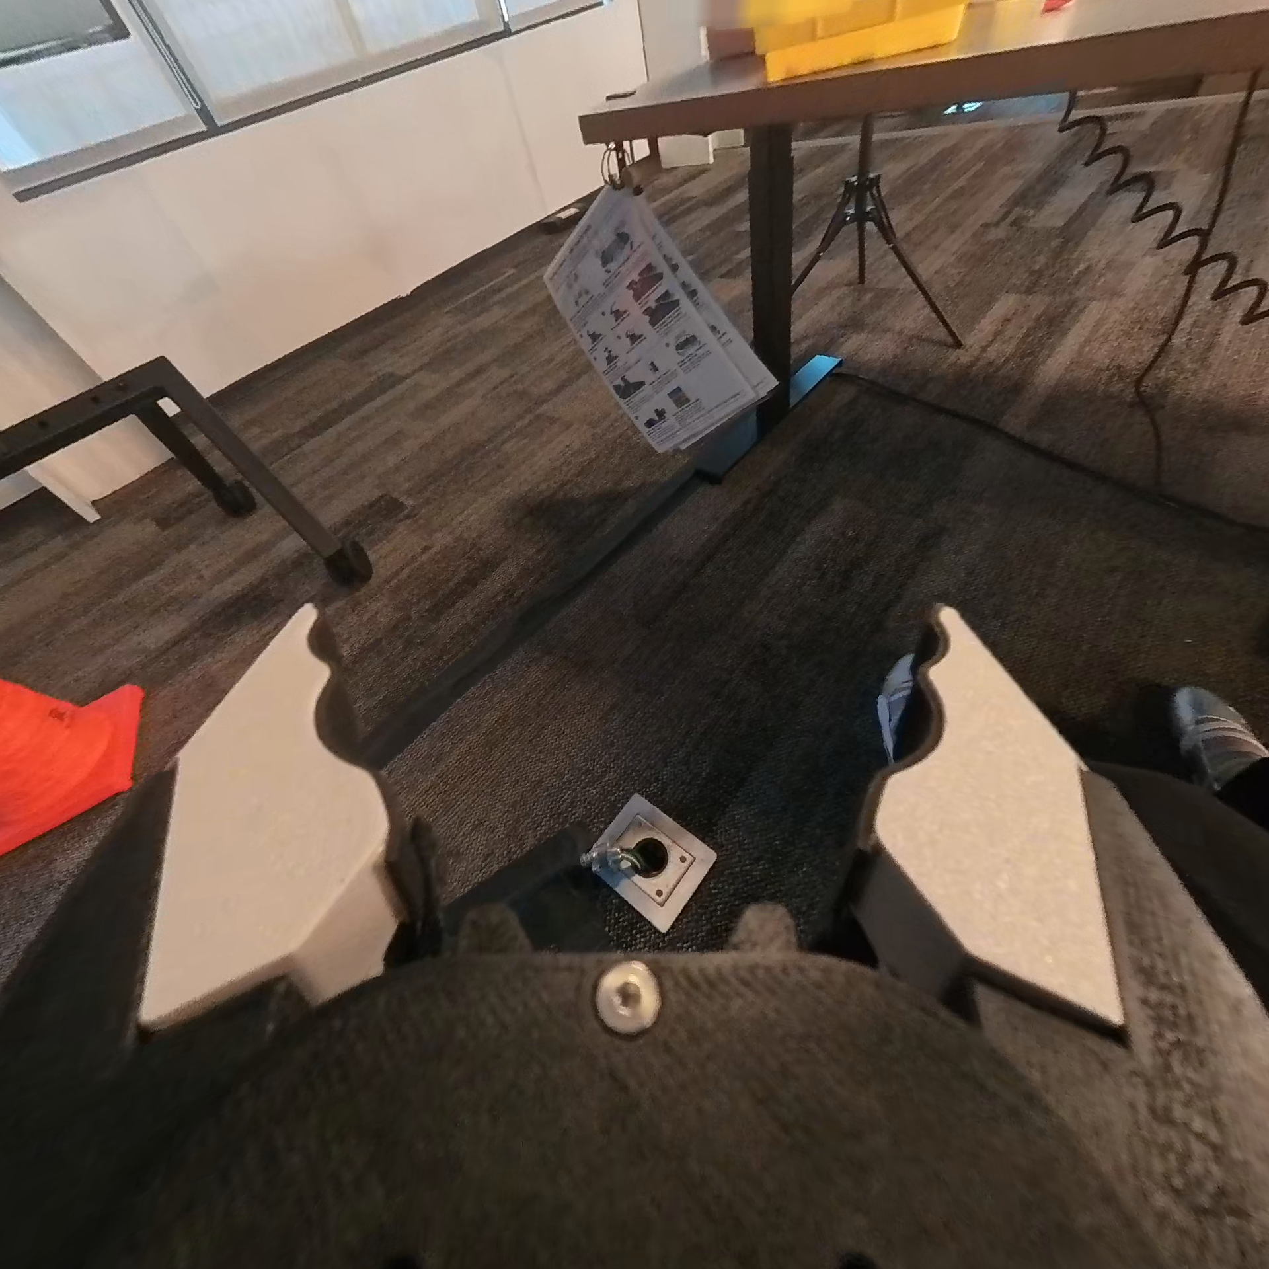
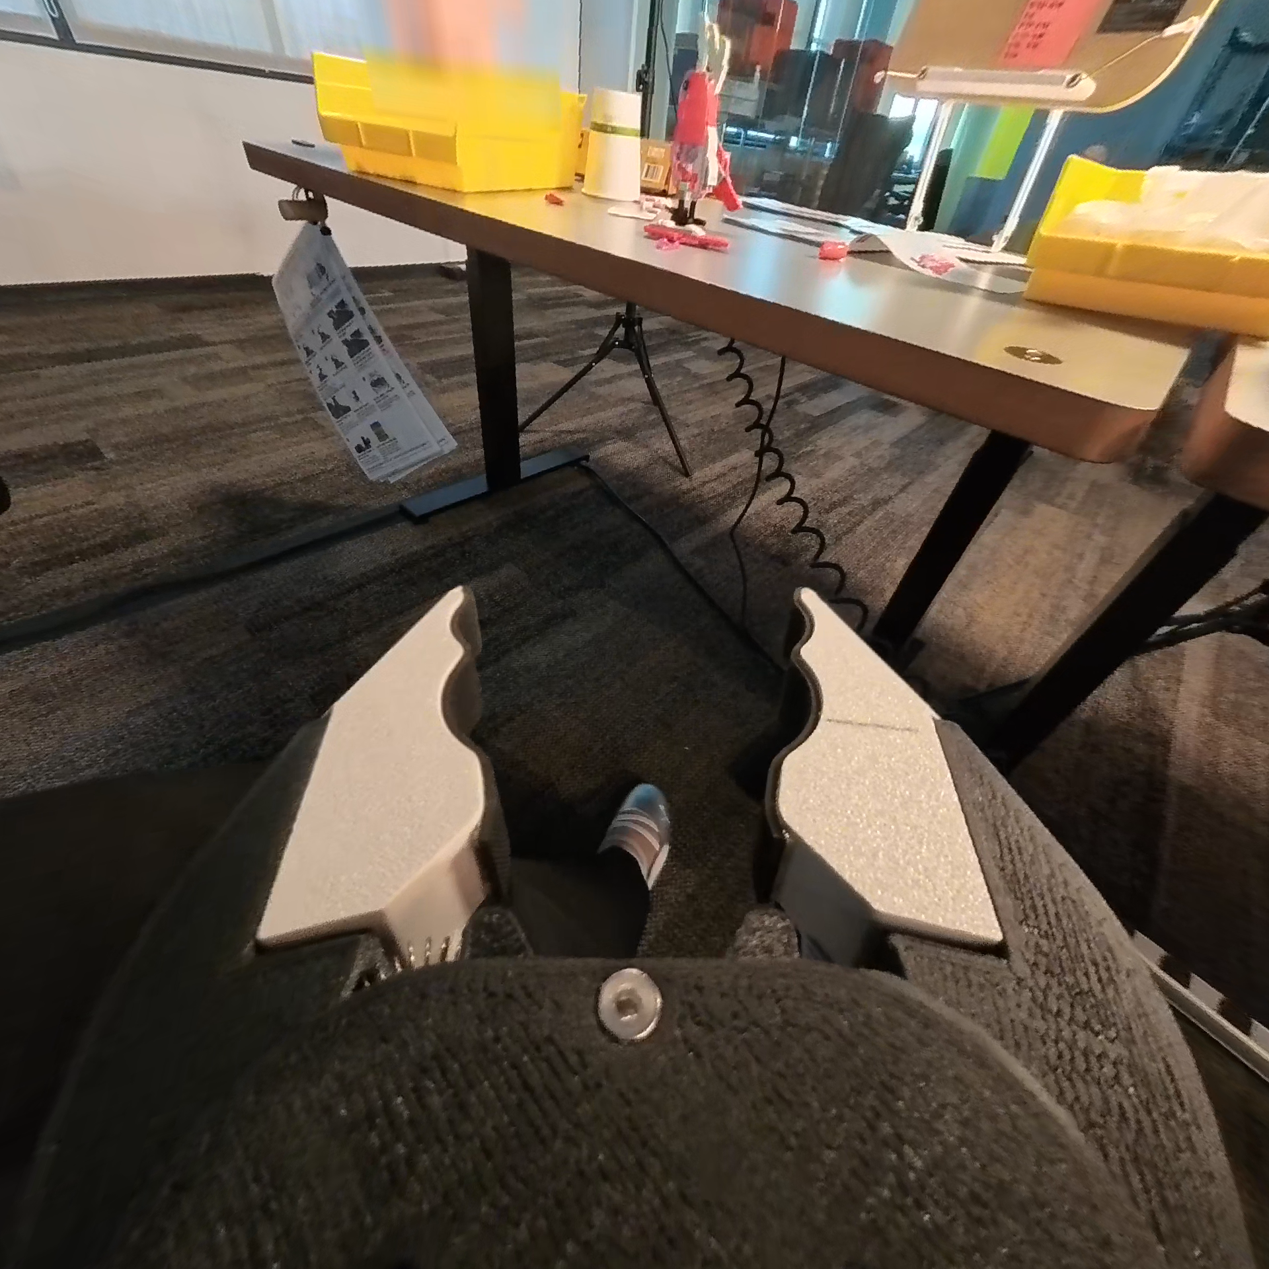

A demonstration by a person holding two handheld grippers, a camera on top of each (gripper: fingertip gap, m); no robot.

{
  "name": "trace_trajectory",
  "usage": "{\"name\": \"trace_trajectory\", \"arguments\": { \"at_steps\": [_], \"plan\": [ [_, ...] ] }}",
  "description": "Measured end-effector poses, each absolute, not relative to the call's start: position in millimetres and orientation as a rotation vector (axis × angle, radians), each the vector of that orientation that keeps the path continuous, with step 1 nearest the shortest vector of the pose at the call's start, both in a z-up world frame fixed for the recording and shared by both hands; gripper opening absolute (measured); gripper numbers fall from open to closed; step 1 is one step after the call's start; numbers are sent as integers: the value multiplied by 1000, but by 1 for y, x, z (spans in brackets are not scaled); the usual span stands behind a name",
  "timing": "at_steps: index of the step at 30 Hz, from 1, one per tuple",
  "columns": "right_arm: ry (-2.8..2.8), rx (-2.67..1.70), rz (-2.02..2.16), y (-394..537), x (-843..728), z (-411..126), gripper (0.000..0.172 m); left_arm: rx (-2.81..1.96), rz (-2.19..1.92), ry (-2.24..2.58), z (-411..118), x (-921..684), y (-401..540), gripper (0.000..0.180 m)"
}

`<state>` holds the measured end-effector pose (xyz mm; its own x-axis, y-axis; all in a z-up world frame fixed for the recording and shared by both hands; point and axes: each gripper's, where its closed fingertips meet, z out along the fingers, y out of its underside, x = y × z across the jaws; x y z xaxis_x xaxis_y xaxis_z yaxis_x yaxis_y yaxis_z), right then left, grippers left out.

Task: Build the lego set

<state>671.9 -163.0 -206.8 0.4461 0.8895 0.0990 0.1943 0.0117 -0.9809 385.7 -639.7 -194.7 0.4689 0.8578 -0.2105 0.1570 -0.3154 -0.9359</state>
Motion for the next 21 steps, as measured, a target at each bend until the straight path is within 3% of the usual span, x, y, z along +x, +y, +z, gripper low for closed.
{"name": "trace_trajectory", "arguments": {
  "at_steps": [21],
  "plan": [
    [-987,-1447,741,-169,674,-195,88,-1762,895,-864,-197,387,-641,158]
  ]
}}
